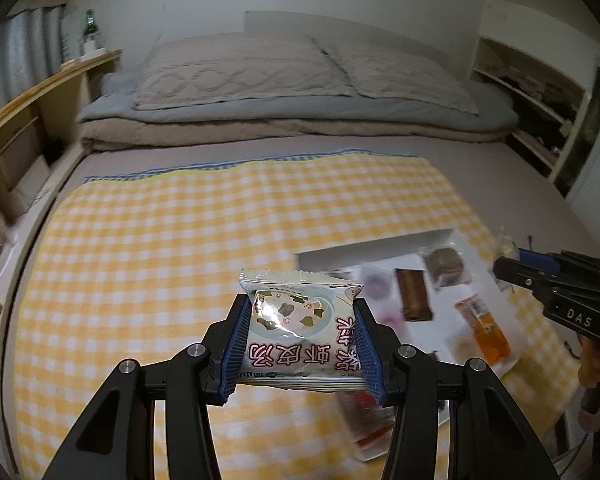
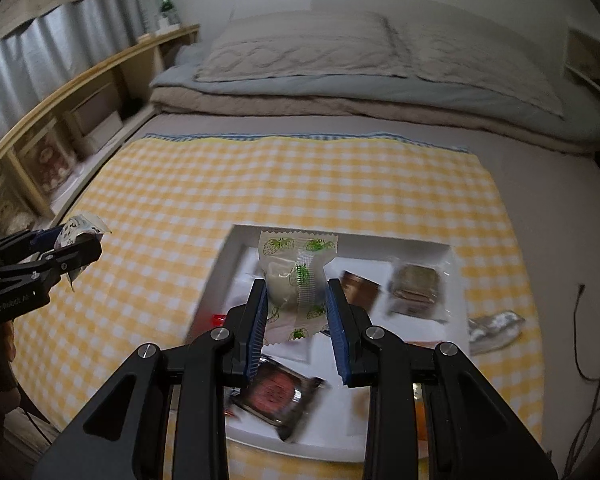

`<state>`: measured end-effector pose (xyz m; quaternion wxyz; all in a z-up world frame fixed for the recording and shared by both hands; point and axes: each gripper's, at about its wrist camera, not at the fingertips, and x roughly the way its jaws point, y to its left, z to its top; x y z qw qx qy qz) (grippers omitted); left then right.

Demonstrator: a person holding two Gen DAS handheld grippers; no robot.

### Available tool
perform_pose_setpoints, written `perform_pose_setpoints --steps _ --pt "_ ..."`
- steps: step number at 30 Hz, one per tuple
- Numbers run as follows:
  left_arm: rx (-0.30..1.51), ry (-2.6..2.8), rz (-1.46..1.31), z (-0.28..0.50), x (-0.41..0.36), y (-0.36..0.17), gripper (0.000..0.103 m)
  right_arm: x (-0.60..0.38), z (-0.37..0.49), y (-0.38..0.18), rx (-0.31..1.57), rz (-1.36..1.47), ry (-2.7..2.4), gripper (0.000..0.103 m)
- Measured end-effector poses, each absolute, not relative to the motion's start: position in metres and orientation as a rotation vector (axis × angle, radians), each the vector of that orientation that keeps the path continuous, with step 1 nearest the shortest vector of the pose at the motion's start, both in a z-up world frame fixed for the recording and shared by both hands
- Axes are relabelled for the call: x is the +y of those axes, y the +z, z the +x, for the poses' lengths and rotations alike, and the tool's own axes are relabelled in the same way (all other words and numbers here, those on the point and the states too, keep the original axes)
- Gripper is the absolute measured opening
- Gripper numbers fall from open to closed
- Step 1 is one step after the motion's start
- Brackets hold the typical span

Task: Organize snacks
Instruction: 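Carry the candy and printed packet into the white tray and open both tools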

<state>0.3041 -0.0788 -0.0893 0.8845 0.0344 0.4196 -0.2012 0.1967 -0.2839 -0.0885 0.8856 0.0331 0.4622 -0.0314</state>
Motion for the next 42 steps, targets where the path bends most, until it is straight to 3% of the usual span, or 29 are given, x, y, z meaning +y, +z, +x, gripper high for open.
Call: perform_pose_setpoints --steps 32,33,34,35,36,37,42 --pt "1.264 -0.842 -0.017 0.368 -0.256 -0.217 0.050 -0.383 0.192 -0.160 1.149 0.213 -0.173 0.030" --pt "1.255 -0.845 -0.019 0.370 -0.257 -0.217 0.052 -0.384 0.194 -0.162 1.153 0.217 -0.170 0.030" --pt "1.246 -0.844 -0.020 0.372 -0.258 -0.217 0.062 -0.384 0.195 -0.164 1.157 0.223 -0.167 0.030" --pt "1.244 -0.836 -0.023 0.377 -0.259 -0.219 0.083 -0.385 0.197 -0.165 1.159 0.229 -0.163 0.030" --pt "1.246 -0.828 -0.028 0.379 -0.259 -0.223 0.091 -0.385 0.197 -0.167 1.160 0.236 -0.160 0.030" --pt "1.247 -0.818 -0.033 0.380 -0.258 -0.227 0.096 -0.385 0.198 -0.168 1.162 0.242 -0.158 0.030" --pt "1.250 -0.773 0.009 0.385 -0.247 -0.233 0.100 -0.386 0.207 -0.177 1.182 0.262 -0.148 0.030"
